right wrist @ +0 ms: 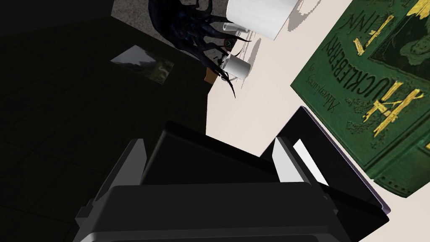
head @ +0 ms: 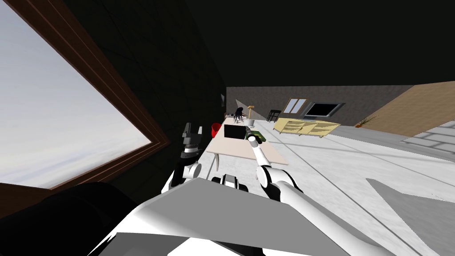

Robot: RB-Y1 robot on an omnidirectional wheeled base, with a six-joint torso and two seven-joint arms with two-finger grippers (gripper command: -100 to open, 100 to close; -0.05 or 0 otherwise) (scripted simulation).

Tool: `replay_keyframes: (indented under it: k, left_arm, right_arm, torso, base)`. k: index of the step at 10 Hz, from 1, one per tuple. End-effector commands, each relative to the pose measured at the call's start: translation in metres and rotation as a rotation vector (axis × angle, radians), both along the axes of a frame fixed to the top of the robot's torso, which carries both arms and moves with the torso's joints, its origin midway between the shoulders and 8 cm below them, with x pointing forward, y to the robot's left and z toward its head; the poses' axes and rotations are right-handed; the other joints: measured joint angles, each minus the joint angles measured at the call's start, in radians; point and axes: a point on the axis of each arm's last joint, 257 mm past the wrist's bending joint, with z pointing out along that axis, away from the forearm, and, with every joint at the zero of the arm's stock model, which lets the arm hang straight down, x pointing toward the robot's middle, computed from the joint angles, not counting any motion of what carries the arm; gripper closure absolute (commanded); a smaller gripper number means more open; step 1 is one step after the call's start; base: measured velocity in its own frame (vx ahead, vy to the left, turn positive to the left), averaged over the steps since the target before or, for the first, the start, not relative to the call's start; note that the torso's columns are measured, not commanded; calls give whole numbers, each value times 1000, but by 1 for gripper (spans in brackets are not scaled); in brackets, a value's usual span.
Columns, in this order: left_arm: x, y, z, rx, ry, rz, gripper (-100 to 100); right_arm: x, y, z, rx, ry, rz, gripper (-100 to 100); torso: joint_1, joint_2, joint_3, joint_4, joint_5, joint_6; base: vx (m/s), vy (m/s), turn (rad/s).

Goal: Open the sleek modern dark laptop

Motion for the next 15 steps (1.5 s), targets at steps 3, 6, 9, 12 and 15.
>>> replay_keyframes:
  k: [3, 6, 9, 12, 15]
  left_arm:
    - [0, 0, 0, 0, 0, 0, 0]
    - [0, 0, 0, 0, 0, 0, 0]
    - [0, 0, 0, 0, 0, 0, 0]
    - [0, 0, 0, 0, 0, 0, 0]
    - [0, 0, 0, 0, 0, 0, 0]
  right_arm:
    - [-1, -33, 2, 27, -19, -65, -100]
    - [-6, -72, 7, 27, -43, -140, -100]
    - [-13, -112, 11, 18, -60, -219, -100]
    - [-22, -151, 13, 0, -70, -299, -100]
    - [-22, -152, 11, 49, -65, -299, -100]
  torso:
    - [-5, 0, 0, 0, -1, 2]
    - [2, -1, -1, 0, 1, 0]
    - [0, 0, 0, 0, 0, 1]
    - [1, 0, 0, 0, 0, 1]
    - [1, -1, -1, 0, 0, 1]
  base:
    - [-19, -41, 223]
    - [-17, -46, 122]
    - [-28, -60, 292]
    - [-39, -57, 256]
    - [-22, -37, 106]
